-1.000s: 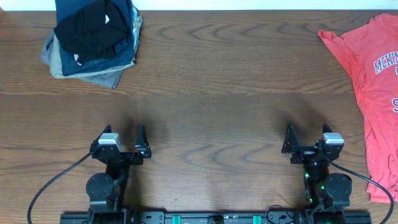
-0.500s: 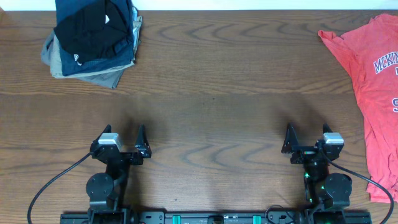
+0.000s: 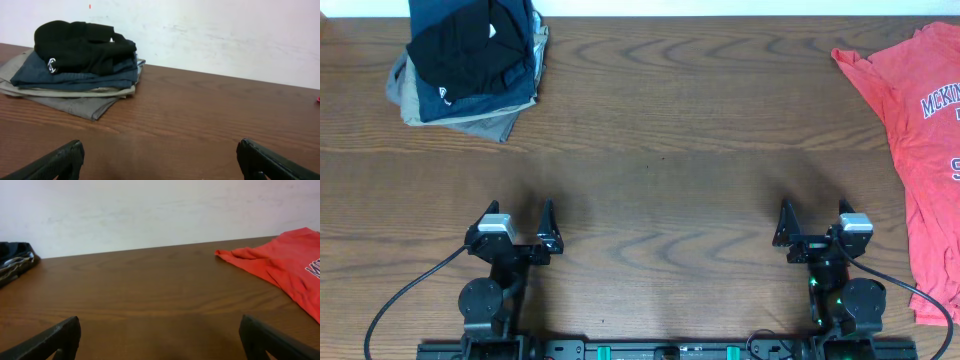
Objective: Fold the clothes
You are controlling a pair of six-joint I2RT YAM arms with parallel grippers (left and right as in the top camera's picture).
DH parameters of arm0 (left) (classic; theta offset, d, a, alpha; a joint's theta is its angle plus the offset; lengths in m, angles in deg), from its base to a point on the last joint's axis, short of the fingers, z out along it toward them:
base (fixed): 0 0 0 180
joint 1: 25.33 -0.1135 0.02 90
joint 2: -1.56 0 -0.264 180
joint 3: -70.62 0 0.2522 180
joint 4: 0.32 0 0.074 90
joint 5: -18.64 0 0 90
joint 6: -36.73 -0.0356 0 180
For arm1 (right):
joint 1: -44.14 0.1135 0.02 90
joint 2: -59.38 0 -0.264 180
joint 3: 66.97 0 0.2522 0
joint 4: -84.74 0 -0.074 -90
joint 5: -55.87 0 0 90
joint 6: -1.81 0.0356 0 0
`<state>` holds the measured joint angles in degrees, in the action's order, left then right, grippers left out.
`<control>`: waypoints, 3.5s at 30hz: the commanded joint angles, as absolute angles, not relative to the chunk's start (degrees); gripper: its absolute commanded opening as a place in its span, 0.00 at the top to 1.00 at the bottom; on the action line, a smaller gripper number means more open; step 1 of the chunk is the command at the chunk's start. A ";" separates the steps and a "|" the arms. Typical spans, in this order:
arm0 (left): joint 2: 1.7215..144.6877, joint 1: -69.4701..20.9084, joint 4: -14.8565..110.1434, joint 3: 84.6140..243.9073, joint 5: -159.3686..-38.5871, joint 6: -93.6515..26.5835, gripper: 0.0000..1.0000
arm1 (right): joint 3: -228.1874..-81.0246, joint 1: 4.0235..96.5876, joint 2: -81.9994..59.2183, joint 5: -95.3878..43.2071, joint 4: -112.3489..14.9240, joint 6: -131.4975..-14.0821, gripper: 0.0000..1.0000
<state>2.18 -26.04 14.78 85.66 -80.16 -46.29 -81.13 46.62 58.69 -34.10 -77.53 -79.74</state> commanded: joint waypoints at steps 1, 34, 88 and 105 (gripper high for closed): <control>1.79 -26.28 16.64 84.61 -80.99 -47.25 0.02 | -81.05 46.69 59.04 -34.71 -77.31 -80.57 0.01; 1.79 -26.28 16.64 84.61 -81.01 -47.25 0.02 | -81.05 46.80 58.98 -9.12 -99.74 -52.62 0.01; 1.79 -26.28 16.64 84.61 -81.01 -47.25 0.02 | -175.80 21.18 -62.04 -44.00 -61.42 -90.10 0.07; 1.79 -26.28 16.64 84.61 -81.01 -47.25 0.02 | -175.88 20.42 -72.64 -41.38 -68.50 -95.17 0.22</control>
